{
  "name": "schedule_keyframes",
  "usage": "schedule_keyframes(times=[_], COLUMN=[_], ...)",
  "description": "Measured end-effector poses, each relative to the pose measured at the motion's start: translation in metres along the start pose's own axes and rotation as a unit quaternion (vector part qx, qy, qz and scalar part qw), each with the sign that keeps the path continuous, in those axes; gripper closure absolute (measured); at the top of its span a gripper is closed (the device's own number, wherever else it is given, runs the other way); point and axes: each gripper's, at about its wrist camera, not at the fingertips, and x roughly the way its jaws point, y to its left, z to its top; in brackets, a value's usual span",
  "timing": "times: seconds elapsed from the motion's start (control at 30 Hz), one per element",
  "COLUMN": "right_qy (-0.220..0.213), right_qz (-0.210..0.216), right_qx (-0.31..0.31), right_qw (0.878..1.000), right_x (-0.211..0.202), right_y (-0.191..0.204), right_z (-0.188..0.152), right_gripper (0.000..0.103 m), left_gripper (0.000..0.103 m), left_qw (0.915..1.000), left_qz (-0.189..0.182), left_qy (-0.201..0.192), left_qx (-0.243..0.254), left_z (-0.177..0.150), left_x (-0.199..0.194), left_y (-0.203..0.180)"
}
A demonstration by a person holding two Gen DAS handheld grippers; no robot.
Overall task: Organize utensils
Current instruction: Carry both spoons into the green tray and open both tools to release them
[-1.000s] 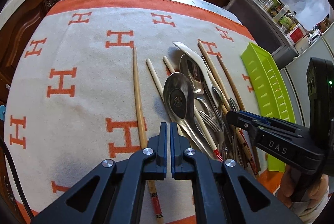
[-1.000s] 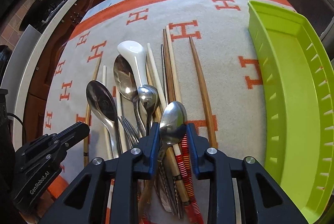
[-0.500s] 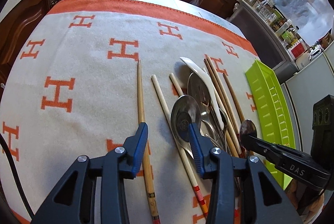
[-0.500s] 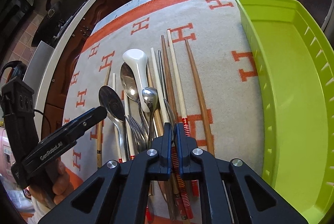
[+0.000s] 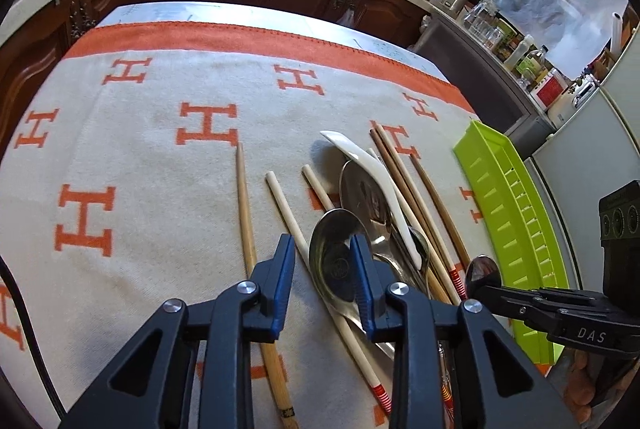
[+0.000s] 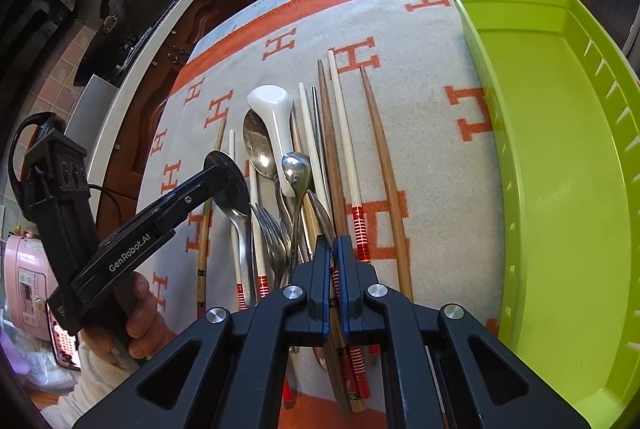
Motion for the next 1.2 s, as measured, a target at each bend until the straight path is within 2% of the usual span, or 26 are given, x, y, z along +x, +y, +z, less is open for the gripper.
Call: schedule_keyframes(times=[0.07,0.13,0.23,0.53,0.8,0.9,1.03,1.2], right_qy=[-0.001,-0.003,-0.003,-0.022,-0.064,-0.091,-0.129,-0.137], right_qz=[0.003,0.005,0.012,0.037,0.069,0.054,0.006,-0.051], right_qx=[0.000,0.001,0.005,0.014,0.029,0.034,0.043,0.062], right_qw=[1.000,1.000,1.000,0.999,0.995,0.994,0.991,0.987], right_x=[0.000,-0.001,-0.002,-0.023,-0.084,-0.117,-0.158,-0.177], right_y=[-0.001,-0.002,-0.004,-0.005,-0.016,-0.025,-0.049,-0.087], right_z=[0.000,0.000,0.002,-0.001,-0.008,-0.007,-0.003,0.004], right_gripper=[0.099,0.099,0.099,0.100,0.100,0.100,0.100,0.100], left_gripper=[0.080,0.091,0.101,0.102,0.102,0.102,0.102,0.102], left_qw=[1.0000,1.0000,0.9993,0.9986,0.9982,0.9985,0.9989,0.9971], left_qz=[-0.006,-0.007,-0.023,-0.017,-0.027,-0.026,-0.022,-0.004], left_qy=[0.003,0.002,-0.023,-0.046,-0.052,-0.044,-0.015,0.022], left_qx=[-0.002,-0.004,-0.016,-0.019,0.004,0.021,0.039,0.073], left_z=[-0.001,-0.002,-0.003,-0.007,-0.003,0.001,0.006,0.011], left_x=[0.005,0.010,0.005,-0.019,-0.063,-0.072,-0.066,-0.035], left_y=[0.001,0.002,0.007,-0.003,-0.046,-0.078,-0.122,-0.183])
